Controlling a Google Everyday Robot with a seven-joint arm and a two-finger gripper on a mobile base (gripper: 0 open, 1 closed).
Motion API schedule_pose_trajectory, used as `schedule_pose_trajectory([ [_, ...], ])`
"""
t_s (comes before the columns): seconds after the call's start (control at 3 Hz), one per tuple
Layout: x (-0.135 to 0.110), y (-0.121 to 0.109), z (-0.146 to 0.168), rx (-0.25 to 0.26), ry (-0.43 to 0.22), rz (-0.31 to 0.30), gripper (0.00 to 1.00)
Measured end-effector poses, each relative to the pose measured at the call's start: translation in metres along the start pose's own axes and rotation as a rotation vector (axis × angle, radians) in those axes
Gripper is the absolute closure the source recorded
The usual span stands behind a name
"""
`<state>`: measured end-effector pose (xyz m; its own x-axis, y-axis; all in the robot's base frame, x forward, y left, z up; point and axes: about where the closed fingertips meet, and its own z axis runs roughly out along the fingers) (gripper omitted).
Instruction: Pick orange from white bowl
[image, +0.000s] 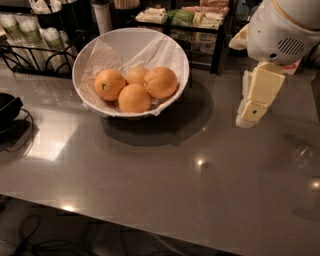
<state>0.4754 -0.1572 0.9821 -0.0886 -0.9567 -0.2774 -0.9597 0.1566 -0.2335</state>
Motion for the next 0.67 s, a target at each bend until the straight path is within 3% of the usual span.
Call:
schedule_pose_trajectory([
  [0.33, -0.013, -0.005, 0.008, -0.003, -0.042, -0.003, 0.00],
  [0.67, -0.039, -0.018, 0.023, -0.020, -0.140, 0.000, 0.00],
])
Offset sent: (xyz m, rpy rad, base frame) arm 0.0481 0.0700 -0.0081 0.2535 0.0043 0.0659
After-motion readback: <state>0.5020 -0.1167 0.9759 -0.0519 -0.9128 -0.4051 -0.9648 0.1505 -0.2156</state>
